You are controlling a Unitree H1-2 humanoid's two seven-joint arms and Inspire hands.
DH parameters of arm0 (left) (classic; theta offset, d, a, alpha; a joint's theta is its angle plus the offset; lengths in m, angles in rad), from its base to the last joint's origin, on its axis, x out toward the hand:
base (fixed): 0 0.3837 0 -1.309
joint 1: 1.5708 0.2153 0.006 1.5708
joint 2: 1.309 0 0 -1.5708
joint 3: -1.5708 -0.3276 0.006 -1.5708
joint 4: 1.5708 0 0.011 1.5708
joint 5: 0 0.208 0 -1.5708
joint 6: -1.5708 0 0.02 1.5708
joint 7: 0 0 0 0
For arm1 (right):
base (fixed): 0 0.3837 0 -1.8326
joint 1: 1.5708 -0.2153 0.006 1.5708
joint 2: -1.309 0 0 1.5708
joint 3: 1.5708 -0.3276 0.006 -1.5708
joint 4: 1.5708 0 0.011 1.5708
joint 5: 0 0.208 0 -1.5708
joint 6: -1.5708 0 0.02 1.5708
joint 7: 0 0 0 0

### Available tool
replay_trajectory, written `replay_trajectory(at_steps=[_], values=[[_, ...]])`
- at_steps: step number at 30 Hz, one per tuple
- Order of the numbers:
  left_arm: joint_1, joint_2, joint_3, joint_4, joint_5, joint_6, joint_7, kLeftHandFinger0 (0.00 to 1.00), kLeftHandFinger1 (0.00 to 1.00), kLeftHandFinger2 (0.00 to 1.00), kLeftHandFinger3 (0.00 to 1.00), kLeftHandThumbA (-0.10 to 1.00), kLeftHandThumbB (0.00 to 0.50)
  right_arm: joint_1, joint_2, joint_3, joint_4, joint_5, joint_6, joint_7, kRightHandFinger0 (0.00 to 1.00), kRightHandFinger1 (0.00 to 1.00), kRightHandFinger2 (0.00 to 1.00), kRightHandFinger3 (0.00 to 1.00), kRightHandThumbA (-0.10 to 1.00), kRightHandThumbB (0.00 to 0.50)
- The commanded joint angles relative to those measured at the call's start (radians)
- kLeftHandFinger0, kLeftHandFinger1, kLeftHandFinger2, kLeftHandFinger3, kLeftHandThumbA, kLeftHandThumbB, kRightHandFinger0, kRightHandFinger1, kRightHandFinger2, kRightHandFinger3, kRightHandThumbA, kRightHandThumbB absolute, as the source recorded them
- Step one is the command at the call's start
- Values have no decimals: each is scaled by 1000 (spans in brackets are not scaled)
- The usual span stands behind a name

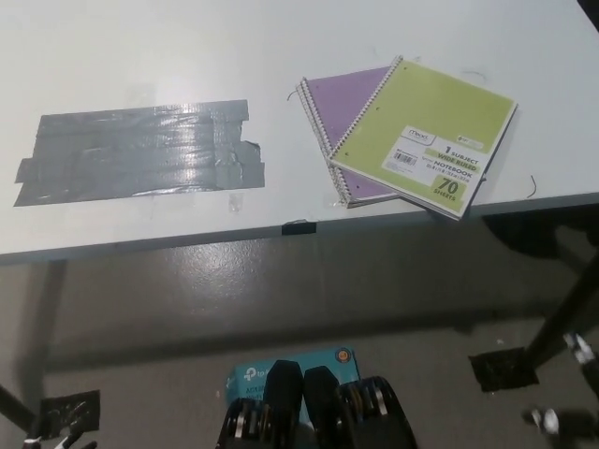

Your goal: The robot uses its right hand to align two notebooks stacked together until they are fully overlapped

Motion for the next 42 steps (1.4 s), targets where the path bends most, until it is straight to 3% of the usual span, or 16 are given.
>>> replay_trajectory(at_steps=[1,10,12,15,22,25,30,36,38,41,42], values=[[20,22,-3,-35,-32,17,-6,1000,1000,1000,1000,1000,500,-127,-27,32,-107,-126,83,78,1000,1000,1000,1000,1000,496],[51,18,-11,-47,-15,4,-20,1000,1000,1000,1000,1000,500,-589,113,-28,-120,-325,83,296,1000,1000,1000,1000,1000,490],[50,18,-11,-47,-14,4,-20,1000,1000,1000,1000,1000,500,-614,125,-35,-109,-349,83,316,1000,1000,1000,1000,1000,487],[53,20,-15,-58,-6,15,-12,1000,1000,1000,1000,1000,500,-800,111,81,68,-456,83,301,1000,1000,1000,1000,1000,491],[56,17,-18,-57,-4,10,-11,1000,1000,1000,1000,1000,500,-968,153,115,316,-507,83,284,1000,1000,1000,1000,1000,482],[55,18,-11,-57,-9,4,-12,983,1000,1000,1000,1000,500,-1061,217,84,508,-476,83,219,1000,1000,1000,1000,1000,428],[55,-3,-7,-61,-17,2,-6,1000,1000,1000,1000,1000,500,-1097,256,19,655,-475,83,200,1000,1000,1000,1000,1000,426],[40,3,-31,-62,15,7,1,955,1000,1000,1000,1000,500,-1105,389,-210,860,-511,83,88,1000,1000,1000,1000,1000,441],[39,-4,-31,-55,15,-5,3,936,1000,1000,1000,1000,500,-1099,447,-310,904,-520,83,20,1000,1000,1000,1000,1000,383],[52,-5,-40,-61,24,-8,4,994,1000,1000,1000,1000,500,-1076,504,-426,895,-501,83,-39,1000,1000,1000,1000,1000,347],[57,0,-49,-68,32,-15,-2,1000,1000,1000,1000,1000,500,-1071,516,-461,897,-509,83,-48,1000,1000,1000,1000,1000,357]])
